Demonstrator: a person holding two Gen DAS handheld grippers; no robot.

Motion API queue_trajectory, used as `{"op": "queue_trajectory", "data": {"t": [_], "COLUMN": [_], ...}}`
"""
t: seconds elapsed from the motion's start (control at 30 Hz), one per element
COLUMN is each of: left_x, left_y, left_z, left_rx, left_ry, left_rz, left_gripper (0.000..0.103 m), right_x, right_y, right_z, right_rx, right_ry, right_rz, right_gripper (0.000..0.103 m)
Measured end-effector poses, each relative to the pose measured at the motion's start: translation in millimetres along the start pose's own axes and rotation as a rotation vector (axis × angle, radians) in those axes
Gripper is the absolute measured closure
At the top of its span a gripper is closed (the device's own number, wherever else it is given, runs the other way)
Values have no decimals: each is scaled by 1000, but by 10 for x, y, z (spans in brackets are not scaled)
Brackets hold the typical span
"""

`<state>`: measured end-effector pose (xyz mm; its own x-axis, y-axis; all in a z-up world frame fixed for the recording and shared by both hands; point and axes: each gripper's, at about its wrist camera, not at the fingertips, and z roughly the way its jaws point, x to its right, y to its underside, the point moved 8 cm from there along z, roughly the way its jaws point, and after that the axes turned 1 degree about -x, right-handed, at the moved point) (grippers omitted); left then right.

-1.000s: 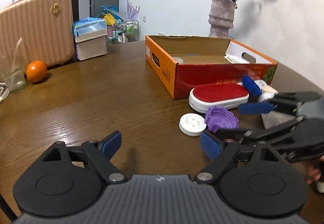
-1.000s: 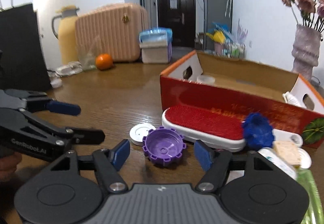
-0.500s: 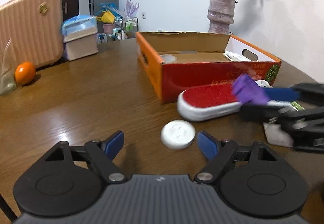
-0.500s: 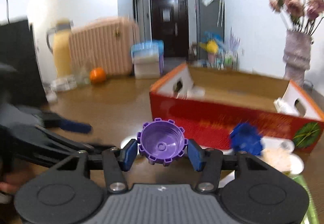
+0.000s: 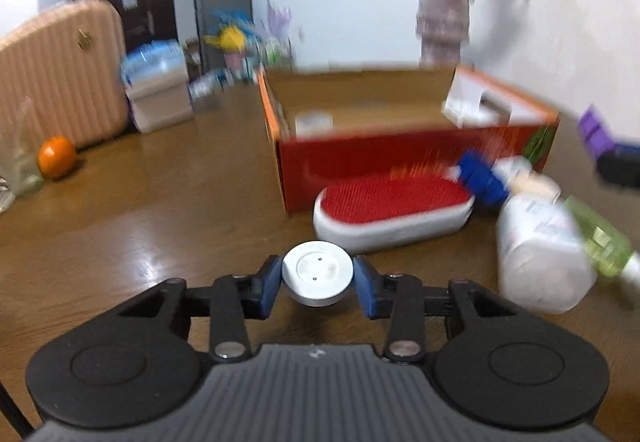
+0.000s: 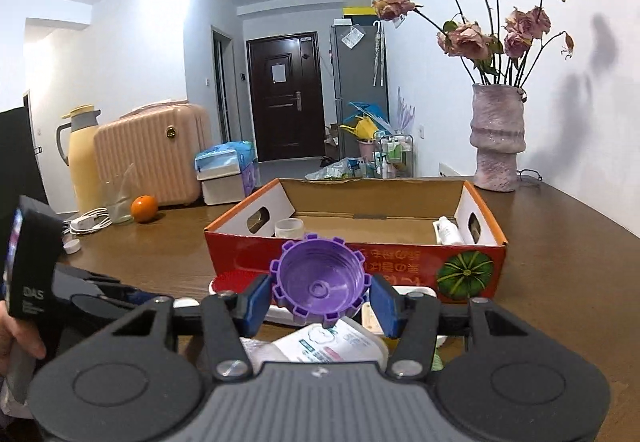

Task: Organize rigid objects
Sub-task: 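Grasp the small white round lid with the left gripper while the right gripper holds the purple cap, then carry the white lid with the left gripper while the right gripper carries the purple cap over the box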

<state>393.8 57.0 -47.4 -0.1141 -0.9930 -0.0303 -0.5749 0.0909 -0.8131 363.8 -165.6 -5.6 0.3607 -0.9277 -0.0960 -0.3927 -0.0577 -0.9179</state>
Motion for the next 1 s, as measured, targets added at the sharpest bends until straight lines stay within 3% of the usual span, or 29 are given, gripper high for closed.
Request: {"op": "queue_trajectory", "data": {"t": [0.2, 0.47, 0.63, 1.0], "left_x": [28, 311, 496, 609], "left_y": [-124, 97, 284, 374], "left_z": [-852, -1889, -2295, -2754], "left_rx": [222, 406, 455, 533], "left_ry": [-137, -212, -201, -165], "left_rz": [-74, -126, -124, -150], "left_gripper": [63, 63, 63, 63], "right_x": [29, -212, -327, -440], "right_y": [-91, 21, 192, 203], "right_z": [-396, -1067, -1377, -1830], "right_rx": [53, 159, 172, 235], "right_ry": [36, 112, 105, 125], "right_rz": [-31, -137, -123, -166], "right_gripper": [50, 50, 50, 50]}}
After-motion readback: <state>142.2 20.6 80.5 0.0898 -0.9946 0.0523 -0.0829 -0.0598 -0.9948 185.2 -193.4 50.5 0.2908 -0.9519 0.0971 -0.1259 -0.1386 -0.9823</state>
